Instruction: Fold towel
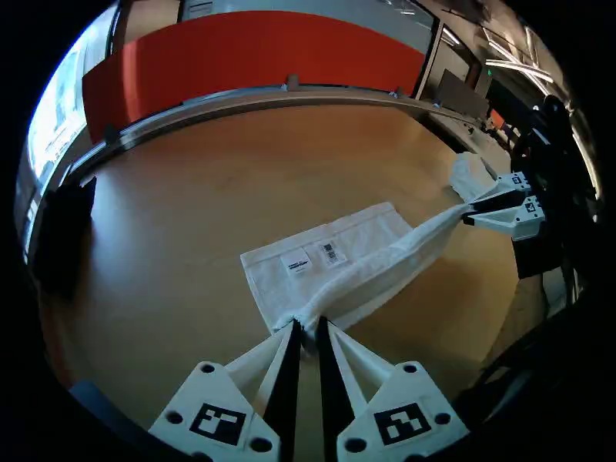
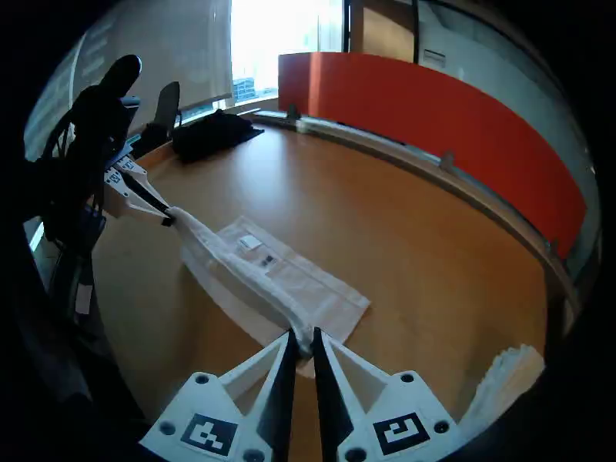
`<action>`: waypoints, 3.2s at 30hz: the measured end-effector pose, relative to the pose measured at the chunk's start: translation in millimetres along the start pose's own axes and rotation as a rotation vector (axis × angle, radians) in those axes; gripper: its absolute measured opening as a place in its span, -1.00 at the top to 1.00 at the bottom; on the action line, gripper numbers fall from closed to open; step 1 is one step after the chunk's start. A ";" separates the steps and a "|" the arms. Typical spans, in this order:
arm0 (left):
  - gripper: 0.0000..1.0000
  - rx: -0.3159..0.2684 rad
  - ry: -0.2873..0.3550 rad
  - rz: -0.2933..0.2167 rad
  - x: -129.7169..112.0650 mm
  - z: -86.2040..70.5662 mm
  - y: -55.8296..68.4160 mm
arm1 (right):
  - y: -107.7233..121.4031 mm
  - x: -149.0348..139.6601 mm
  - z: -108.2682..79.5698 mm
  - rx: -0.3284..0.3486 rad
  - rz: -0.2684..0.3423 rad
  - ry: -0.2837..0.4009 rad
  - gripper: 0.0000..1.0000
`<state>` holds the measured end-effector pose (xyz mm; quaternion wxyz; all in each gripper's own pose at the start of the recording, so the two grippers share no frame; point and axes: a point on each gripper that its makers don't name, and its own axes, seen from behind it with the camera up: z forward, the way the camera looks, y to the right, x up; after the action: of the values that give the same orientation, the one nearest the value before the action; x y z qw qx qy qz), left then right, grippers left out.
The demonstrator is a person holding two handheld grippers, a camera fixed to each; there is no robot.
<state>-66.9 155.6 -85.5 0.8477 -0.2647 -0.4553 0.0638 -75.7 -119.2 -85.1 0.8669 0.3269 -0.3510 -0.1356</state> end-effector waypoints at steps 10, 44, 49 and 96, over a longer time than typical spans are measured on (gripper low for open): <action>0.70 -0.002 -0.032 0.013 0.1 22.8 -8.9 | 9.4 -10.9 18.8 0.005 0.023 -0.034 0.71; -0.31 0.140 -0.049 0.097 10.2 91.9 -63.4 | 67.3 -26.8 83.2 -0.111 0.081 -0.083 -0.18; -0.46 0.163 -0.037 0.091 14.3 92.5 -70.7 | 71.4 -28.2 83.4 -0.125 0.078 -0.089 -0.31; -0.85 0.186 -0.012 -0.007 -16.1 56.5 -68.9 | 47.0 -38.8 53.1 -0.159 0.113 -0.053 -0.76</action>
<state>-130.8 113.4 -37.3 0.8661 -0.1829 -0.4535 0.1042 -140.2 -91.1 -45.5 0.8867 0.2332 -0.3800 -0.1225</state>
